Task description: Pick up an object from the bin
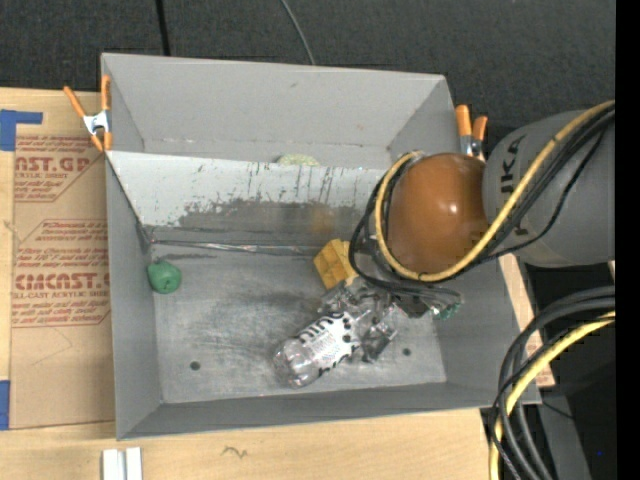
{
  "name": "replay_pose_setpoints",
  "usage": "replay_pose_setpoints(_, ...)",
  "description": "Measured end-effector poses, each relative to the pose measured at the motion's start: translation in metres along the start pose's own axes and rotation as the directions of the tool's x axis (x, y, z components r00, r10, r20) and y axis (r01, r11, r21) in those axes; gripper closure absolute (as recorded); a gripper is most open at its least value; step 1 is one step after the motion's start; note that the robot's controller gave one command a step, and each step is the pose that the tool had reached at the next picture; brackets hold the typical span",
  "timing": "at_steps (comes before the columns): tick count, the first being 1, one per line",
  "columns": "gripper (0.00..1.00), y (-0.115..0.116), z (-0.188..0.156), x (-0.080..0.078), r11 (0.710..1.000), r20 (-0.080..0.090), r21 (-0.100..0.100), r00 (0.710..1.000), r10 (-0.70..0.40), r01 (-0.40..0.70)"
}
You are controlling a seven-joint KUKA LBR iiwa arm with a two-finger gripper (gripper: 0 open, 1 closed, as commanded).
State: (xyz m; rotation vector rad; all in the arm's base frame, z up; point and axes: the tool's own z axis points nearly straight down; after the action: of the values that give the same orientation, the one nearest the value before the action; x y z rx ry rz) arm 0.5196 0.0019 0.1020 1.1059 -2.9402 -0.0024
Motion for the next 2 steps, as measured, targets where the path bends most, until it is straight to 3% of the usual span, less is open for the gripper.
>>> replay_pose_setpoints(1,1.00,0.011,-0.060,0.015,1.000,-0.004,-0.004,1.000,-0.019,0.019)
replay_pose_setpoints(2,1.00,-0.018,-0.124,0.003,0.999,0.000,-0.001,0.999,-0.032,0.032)
